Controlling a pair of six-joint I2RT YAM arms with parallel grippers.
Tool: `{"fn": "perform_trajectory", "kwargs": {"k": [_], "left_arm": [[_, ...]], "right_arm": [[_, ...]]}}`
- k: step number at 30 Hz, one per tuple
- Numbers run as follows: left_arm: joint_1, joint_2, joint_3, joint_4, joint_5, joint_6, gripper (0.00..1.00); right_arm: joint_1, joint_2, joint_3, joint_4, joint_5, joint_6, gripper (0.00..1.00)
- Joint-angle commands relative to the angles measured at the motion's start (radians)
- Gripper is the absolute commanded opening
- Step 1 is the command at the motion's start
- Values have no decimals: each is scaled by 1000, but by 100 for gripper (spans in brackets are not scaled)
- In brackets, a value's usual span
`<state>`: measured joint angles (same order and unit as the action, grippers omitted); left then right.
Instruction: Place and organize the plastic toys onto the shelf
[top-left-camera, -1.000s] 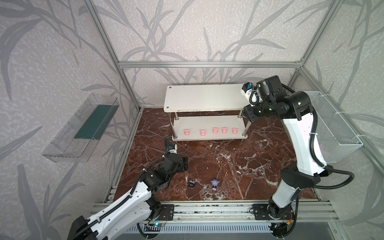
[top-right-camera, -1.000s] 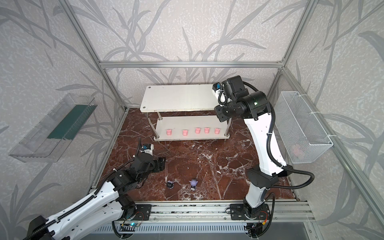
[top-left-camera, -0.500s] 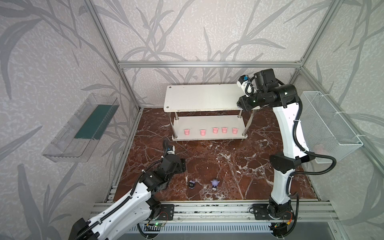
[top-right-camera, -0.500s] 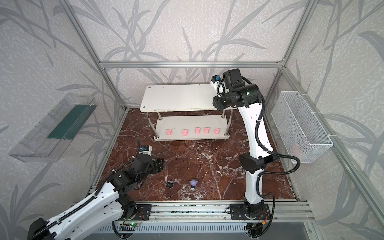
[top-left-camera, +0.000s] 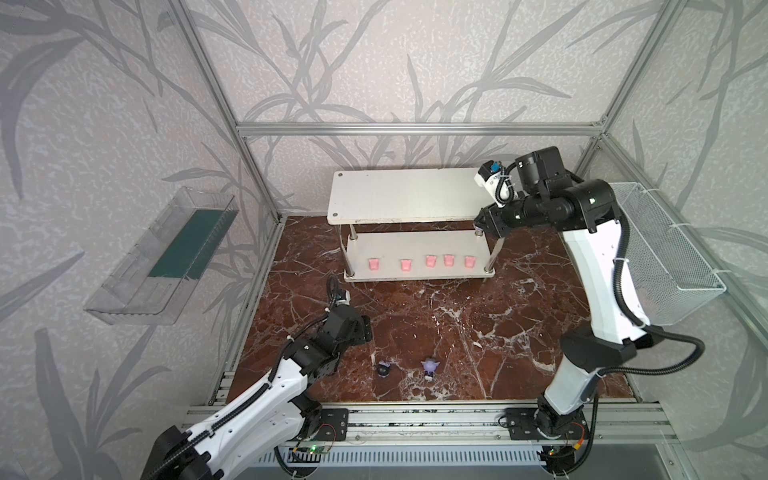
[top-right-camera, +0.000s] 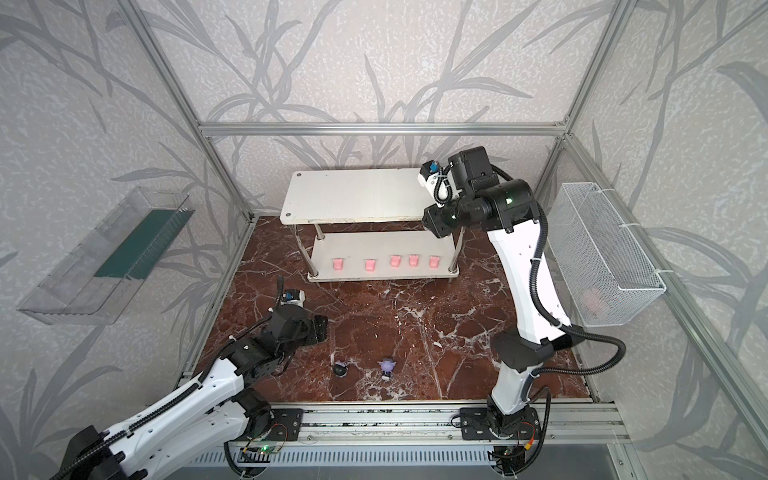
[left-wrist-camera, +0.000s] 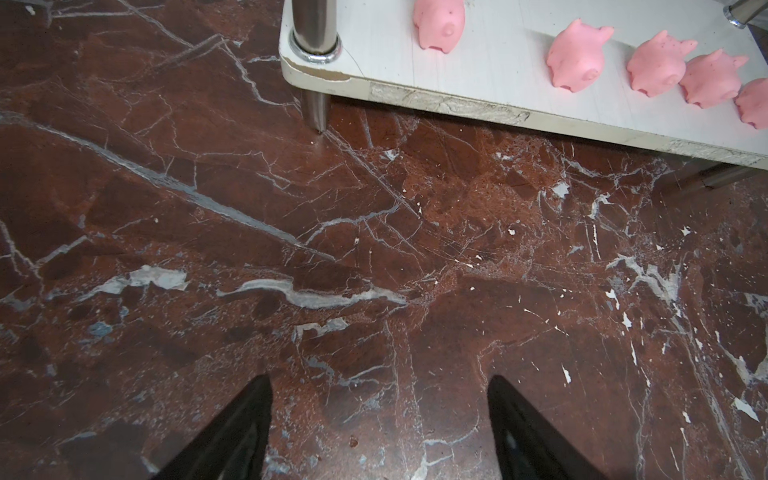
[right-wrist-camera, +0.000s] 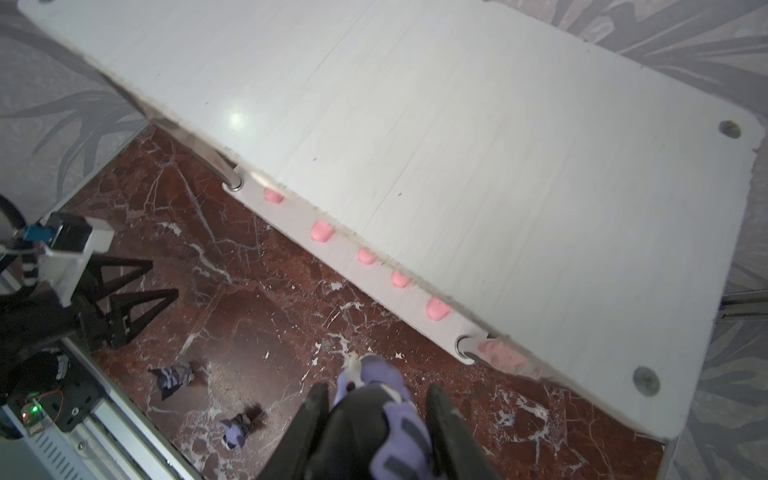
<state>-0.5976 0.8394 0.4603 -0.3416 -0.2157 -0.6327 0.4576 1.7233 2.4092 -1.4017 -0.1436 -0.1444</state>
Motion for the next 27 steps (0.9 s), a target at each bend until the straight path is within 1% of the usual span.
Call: {"fn": "perform_trajectory", "kwargs": {"k": [1, 5, 7, 11, 14, 17, 20, 23, 27], "left_arm": [[9, 8, 5, 25, 2, -18, 80], [14, 9, 3, 35, 8, -17, 80], [15, 9, 2, 37, 7, -18, 80], [18, 4, -2, 46, 6, -26, 80], [21, 10, -6, 64, 6, -30, 80], [22, 25, -8, 83, -5, -26, 80], [23, 47, -12, 104, -17, -17, 80], [22, 62, -19, 127, -20, -16, 80], [25, 77, -24, 141, -25, -21, 80]], "right_arm": [[116, -169, -205, 55, 91, 13, 30], [188, -328, -494, 132, 133, 89, 30], [222, -406, -651, 189, 131, 107, 30], [281, -573, -1002, 369, 125, 170, 30], [322, -634, -1218, 487, 163, 230, 30], [339, -641, -1397, 622, 170, 292, 30], [364, -620, -1523, 761, 190, 328, 30], [369, -583, -1595, 873, 182, 346, 29], [372, -484, -1643, 970, 180, 353, 29]]}}
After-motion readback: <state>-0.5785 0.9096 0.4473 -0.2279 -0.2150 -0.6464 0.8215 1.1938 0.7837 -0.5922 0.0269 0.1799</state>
